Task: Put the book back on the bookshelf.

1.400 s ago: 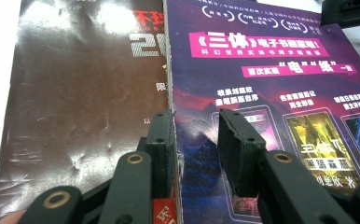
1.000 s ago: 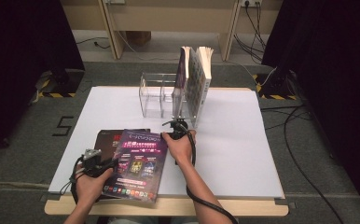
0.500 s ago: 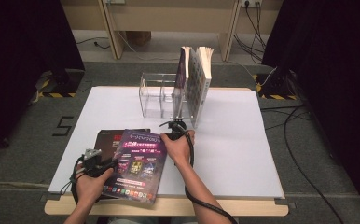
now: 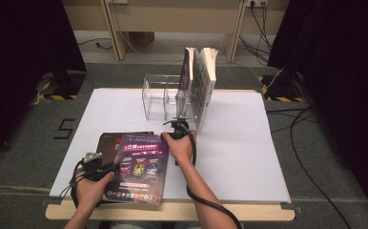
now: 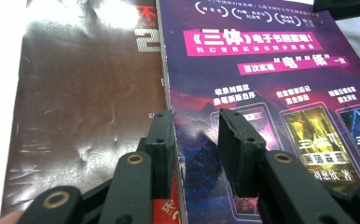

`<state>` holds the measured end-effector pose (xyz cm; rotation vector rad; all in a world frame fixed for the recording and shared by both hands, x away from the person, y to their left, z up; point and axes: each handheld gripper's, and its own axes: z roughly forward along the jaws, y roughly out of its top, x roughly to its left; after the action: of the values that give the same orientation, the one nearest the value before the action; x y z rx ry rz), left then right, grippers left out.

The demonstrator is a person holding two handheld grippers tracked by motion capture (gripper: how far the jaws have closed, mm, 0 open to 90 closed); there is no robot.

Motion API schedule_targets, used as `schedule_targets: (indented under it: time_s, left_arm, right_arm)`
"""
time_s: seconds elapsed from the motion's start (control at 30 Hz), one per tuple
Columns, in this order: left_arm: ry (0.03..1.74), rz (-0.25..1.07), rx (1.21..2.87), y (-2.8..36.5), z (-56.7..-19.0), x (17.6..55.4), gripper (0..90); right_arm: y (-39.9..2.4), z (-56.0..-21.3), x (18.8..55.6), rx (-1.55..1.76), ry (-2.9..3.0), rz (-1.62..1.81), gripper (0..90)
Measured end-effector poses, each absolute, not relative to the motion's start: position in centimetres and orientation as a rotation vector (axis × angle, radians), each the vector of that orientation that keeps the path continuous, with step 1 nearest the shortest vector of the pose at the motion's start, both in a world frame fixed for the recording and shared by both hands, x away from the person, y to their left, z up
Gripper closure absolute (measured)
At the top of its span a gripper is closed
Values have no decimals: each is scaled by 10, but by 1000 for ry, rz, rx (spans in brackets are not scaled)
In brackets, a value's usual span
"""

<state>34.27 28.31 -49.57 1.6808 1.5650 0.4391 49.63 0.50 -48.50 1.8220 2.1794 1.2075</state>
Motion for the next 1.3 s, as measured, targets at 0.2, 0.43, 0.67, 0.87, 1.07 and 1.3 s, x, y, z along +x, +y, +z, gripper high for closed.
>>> schedule_targets:
  time_s: [0.2, 0.43, 0.67, 0.87, 1.07, 1.3]
  left_arm:
    - [1565, 479, 1716, 279, -494, 342, 665]
    - [1564, 478, 1710, 279, -494, 342, 666]
    - [1565, 476, 1705, 279, -494, 342, 666]
    - [1567, 472, 1707, 279, -494, 342, 666]
    - [1574, 458, 1700, 280, -494, 343, 665]
    - [1577, 451, 1700, 280, -494, 344, 664]
  right_arm:
    - [3, -482, 493, 1819, 2215, 1151, 537]
    - [0, -481, 492, 1781, 2230, 1130, 553]
    - [-4, -483, 490, 1832, 2222, 1179, 547]
    - [-4, -484, 486, 1849, 2219, 1177, 545]
    - [-6, -486, 486, 1893, 2201, 1218, 578]
    - [-5, -485, 486, 1898, 2257, 1209, 616]
